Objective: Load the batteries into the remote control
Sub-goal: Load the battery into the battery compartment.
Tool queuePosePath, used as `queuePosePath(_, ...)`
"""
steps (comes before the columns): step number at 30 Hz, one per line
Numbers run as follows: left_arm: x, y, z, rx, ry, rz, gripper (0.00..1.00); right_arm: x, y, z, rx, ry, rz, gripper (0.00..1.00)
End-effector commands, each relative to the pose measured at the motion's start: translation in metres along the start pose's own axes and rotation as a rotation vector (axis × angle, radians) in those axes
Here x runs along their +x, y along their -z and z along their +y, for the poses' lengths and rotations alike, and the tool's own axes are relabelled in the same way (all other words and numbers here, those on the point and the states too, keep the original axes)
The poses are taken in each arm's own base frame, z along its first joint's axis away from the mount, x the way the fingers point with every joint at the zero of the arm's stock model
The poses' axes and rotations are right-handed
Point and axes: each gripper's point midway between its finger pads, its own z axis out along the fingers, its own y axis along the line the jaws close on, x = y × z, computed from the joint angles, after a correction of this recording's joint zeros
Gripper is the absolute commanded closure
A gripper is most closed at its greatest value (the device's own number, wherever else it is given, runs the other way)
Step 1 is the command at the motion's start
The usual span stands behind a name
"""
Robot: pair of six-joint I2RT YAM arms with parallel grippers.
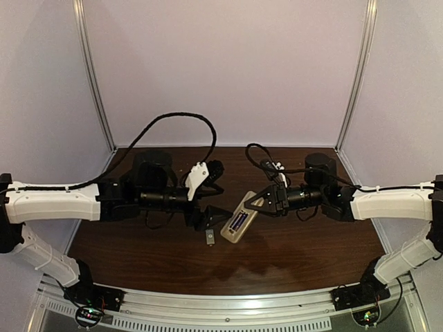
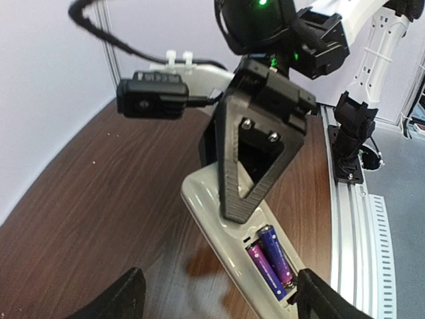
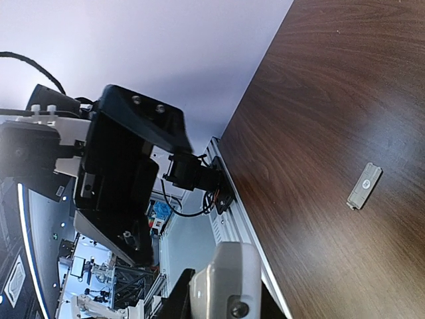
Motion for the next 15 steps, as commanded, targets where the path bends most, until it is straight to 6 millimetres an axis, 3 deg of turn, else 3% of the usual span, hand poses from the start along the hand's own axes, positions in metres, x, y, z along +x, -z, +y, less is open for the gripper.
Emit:
queuePosePath(1, -0.012, 0.019, -0.005, -0.002, -0.202, -0.091, 0.23, 0.003, -0.005, 0.003, -0.013, 0.007, 0.041, 1.00)
queuePosePath(6, -0.014, 0.034, -0.038, 0.115, -0.425, -0.146, 0.36, 0.012, -0.012, 0.004, -0.033, -0.018, 0.092, 1.00)
queuePosePath(15, 0.005, 0.024, -0.069, 0.218, -0.613, -0.065, 0.66, 0.028, -0.035, 0.007, -0.057, -0.033, 0.167, 1.00)
